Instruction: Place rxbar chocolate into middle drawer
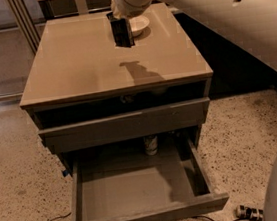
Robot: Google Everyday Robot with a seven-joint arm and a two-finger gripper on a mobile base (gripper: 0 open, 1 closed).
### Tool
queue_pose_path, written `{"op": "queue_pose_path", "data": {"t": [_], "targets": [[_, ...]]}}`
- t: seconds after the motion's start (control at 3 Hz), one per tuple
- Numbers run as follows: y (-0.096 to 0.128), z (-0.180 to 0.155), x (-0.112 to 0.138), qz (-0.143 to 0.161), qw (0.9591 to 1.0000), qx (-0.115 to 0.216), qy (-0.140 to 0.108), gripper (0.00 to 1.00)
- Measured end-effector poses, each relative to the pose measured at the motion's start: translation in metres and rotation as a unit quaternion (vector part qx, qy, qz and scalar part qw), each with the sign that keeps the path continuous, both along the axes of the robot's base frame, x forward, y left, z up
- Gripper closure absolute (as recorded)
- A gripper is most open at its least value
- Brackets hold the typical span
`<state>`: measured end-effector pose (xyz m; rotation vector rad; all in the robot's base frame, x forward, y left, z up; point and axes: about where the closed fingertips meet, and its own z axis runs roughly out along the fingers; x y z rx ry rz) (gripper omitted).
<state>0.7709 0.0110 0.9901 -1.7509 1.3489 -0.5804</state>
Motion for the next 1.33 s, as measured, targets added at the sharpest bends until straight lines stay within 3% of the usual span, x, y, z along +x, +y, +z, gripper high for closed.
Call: {"op": "queue_pose_path", "data": {"t": [0.67,1.33], "targets": [[-0.014,0.019,-0.036,0.003,0.9989,0.008,0.045,1.00],[-0.020,0.033,-0.071,0.022,0.9946,0.009,0.101,1.00]]}}
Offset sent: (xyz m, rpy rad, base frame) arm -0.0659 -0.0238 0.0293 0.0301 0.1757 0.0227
